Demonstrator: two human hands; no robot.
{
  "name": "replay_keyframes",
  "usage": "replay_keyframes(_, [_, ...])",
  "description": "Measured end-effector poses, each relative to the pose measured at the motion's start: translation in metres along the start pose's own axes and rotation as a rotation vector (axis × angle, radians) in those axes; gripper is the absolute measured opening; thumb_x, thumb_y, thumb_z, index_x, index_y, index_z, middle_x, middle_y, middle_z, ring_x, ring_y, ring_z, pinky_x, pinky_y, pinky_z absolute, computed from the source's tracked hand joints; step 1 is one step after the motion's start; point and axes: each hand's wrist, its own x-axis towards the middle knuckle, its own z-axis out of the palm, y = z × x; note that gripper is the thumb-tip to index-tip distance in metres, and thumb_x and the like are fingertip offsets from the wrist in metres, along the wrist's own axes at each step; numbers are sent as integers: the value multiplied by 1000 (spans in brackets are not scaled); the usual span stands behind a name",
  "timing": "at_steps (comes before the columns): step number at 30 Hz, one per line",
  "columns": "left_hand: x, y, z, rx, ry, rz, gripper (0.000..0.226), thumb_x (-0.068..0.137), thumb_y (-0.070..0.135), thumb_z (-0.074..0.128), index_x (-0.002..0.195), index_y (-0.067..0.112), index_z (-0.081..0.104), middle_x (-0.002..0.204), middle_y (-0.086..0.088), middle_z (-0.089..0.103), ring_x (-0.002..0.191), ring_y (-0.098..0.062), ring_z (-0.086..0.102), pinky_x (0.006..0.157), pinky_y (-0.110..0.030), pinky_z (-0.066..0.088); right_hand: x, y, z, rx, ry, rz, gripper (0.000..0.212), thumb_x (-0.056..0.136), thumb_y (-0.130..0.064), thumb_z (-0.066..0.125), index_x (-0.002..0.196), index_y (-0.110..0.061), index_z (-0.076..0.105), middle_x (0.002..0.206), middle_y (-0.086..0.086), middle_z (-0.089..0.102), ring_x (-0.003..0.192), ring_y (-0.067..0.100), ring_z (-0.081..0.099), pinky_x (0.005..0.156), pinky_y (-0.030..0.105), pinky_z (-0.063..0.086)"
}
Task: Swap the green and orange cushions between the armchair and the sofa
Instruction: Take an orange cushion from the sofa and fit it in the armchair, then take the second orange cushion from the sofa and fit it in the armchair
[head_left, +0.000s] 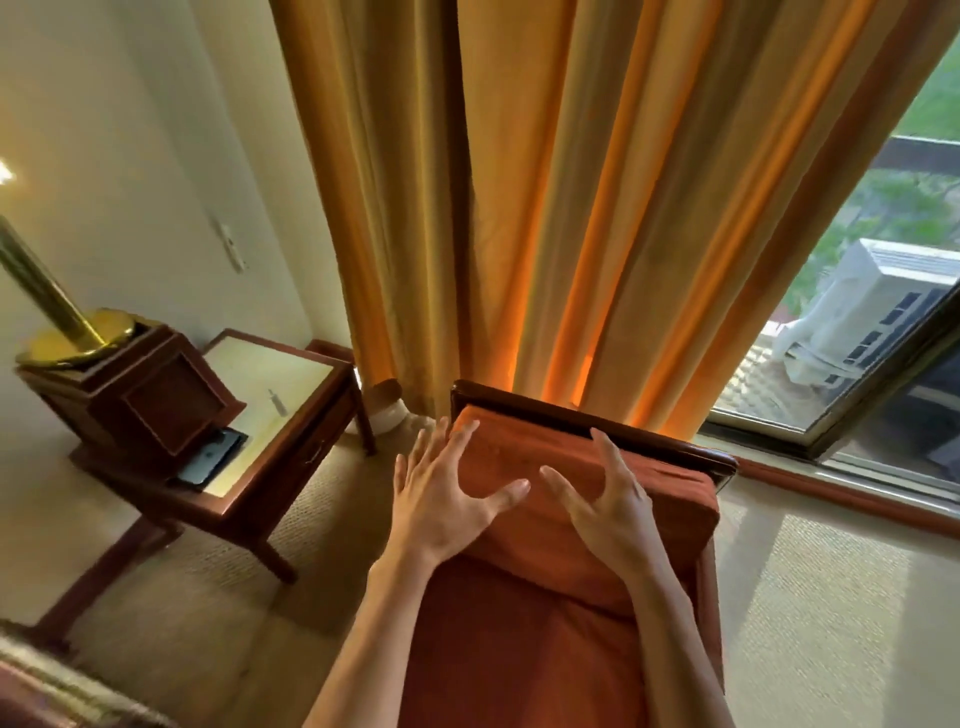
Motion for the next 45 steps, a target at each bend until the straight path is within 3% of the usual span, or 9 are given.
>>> replay_keyframes(11, [-178,-30,-124,-75,567,-336,108,60,97,53,152,50,20,166,11,14,152,-13,11,120,-59,17,-92,-135,63,218,-477,-465,95,77,-75,64,153,-42,19,161,-7,27,146,13,26,116,57,30])
replay_keyframes(17, [-327,-81,-194,36,877,-561,112,54,103,41,151,53,16,165,16,4,150,-5,-8,121,-53,-11,-202,-230,127,274,-773,-728,99,73,-76,66,153,-43,16,163,-8,21,144,12,23,116,55,30])
replay_keyframes(20, [-421,-101,-227,52,1020,-673,117,53,103,41,153,51,12,165,17,-4,150,-4,-14,121,-54,-13,-280,-276,163,282,-912,-874,98,72,-80,63,150,-52,11,161,-18,16,148,19,23,114,64,28])
replay_keyframes(24, [-530,-116,-259,107,1180,-775,115,56,101,44,154,50,13,166,17,-5,150,-2,-15,121,-52,-15,-381,-323,202,344,-1034,-985,103,68,-87,58,151,-49,11,162,-18,17,146,18,28,113,59,34])
replay_keyframes(28, [-656,-133,-289,155,1303,-952,116,55,100,50,153,48,17,167,13,3,151,-4,-9,122,-52,-11,-510,-357,241,444,-1175,-1090,100,74,-78,61,152,-44,10,156,-22,21,144,4,22,117,58,27])
replay_keyframes(30, [-708,-138,-302,185,1360,-1018,116,54,99,51,153,48,20,167,12,6,151,-5,-6,120,-45,-14,-568,-371,258,483,-1253,-1097,101,76,-76,63,154,-41,8,159,-20,18,146,6,17,118,59,25])
replay_keyframes(35, [-809,-158,-325,210,1460,-1153,108,61,95,56,152,50,21,167,12,7,152,-6,-6,122,-52,-8,-679,-404,292,513,-1380,-1147,102,78,-63,72,154,-43,7,162,-19,14,150,10,13,117,64,22])
replay_keyframes(41, [-892,-202,-338,224,1550,-1252,118,51,105,40,152,44,29,166,9,18,153,-13,5,121,-58,6,-774,-429,342,474,-1491,-1190,108,69,-83,63,152,-47,6,164,-16,11,151,7,9,118,61,22])
replay_keyframes(45, [-947,-236,-358,189,1571,-1335,109,55,101,45,149,48,28,165,10,19,153,-13,6,122,-57,8,-839,-454,384,430,-1571,-1207,108,67,-85,60,152,-48,5,164,-16,8,150,7,7,120,57,20])
